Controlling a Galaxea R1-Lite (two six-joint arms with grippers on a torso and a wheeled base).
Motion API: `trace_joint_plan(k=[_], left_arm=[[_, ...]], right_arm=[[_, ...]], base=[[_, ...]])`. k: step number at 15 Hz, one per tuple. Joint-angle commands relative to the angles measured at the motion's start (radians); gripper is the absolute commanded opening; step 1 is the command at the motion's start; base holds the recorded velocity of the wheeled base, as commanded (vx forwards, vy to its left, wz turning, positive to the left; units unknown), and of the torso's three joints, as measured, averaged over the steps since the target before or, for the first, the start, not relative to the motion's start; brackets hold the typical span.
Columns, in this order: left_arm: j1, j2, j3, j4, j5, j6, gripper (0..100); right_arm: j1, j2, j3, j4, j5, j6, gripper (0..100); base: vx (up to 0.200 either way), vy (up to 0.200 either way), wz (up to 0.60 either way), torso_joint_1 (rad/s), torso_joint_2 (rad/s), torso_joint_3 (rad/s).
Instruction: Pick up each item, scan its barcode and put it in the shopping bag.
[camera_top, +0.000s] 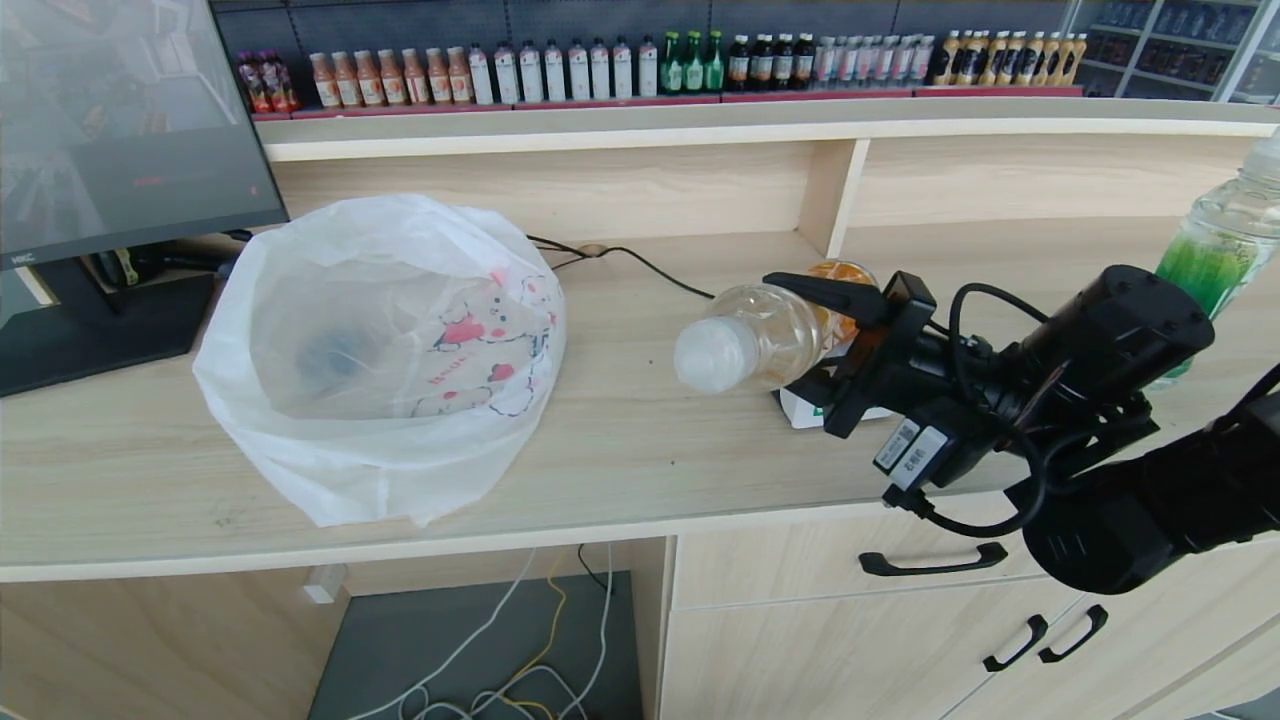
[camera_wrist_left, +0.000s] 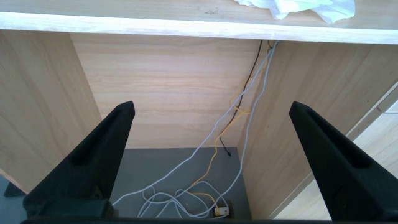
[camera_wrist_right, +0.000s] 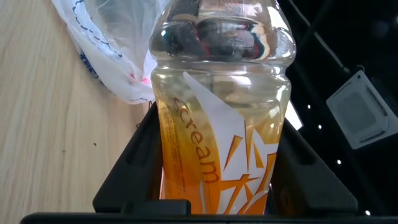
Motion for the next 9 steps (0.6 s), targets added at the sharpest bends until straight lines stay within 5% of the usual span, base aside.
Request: trace_joint_plan(k=[1, 9], left_arm=[[0.000, 0.000, 0.000, 0.000, 0.000, 0.000, 100], [0.000, 0.000, 0.000, 0.000, 0.000, 0.000, 100]], right_arm=[[0.000, 0.004, 0.000, 0.000, 0.000, 0.000, 0], [-0.001, 0.003, -0.003, 0.000, 0.000, 0.000, 0]], base=[[0.000, 0.000, 0.00, 0.000, 0.00, 0.000], [0.000, 0.000, 0.00, 0.000, 0.00, 0.000]])
